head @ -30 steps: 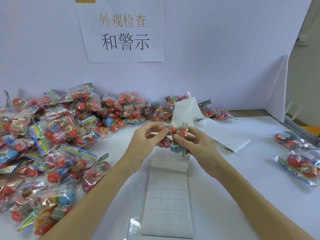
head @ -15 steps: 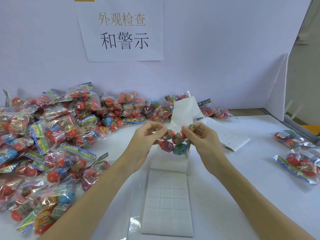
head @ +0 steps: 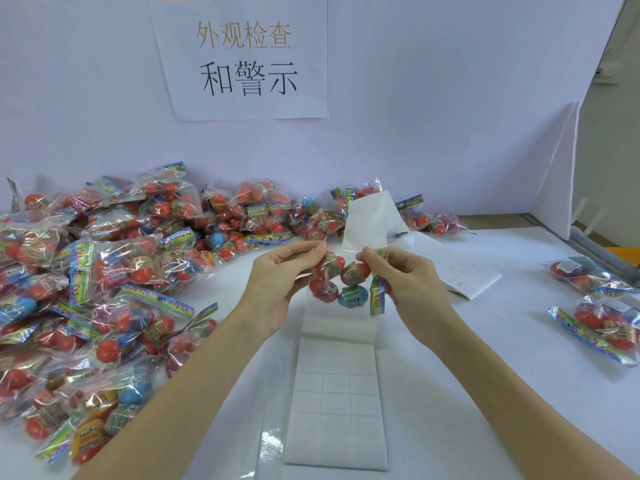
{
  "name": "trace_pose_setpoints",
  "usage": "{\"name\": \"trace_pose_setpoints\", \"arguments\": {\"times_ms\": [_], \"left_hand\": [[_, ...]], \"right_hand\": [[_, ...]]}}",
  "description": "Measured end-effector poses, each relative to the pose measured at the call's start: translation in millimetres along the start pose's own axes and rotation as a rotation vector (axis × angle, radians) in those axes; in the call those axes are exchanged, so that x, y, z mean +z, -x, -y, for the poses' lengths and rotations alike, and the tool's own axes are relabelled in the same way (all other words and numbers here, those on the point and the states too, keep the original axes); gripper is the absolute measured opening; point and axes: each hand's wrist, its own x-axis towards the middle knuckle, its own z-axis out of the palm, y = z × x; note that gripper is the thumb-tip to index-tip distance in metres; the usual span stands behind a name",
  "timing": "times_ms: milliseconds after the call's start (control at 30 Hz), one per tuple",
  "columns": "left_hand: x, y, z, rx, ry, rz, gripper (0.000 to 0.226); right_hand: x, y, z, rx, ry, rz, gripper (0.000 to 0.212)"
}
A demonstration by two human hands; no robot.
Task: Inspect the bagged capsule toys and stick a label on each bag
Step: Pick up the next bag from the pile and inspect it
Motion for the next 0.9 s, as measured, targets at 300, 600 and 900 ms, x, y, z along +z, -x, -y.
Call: {"name": "trace_pose_setpoints", "arguments": {"times_ms": [300, 600, 900], "left_hand": [[-7, 1, 7, 0.669, -0.878, 0.013, 0.007], [2, 1, 14, 0.396, -0.654, 0.018, 0.02], [3, 3, 13, 0.316, -0.682, -0.006, 0.029]], "right_hand": [[-2, 3, 2, -0.046, 0.122, 0.004, 0.037], [-6, -1, 3, 0.003, -0.201, 0.164, 0.051], [-8, 0, -3, 0.04, -0.019, 0.104, 0.039]]}}
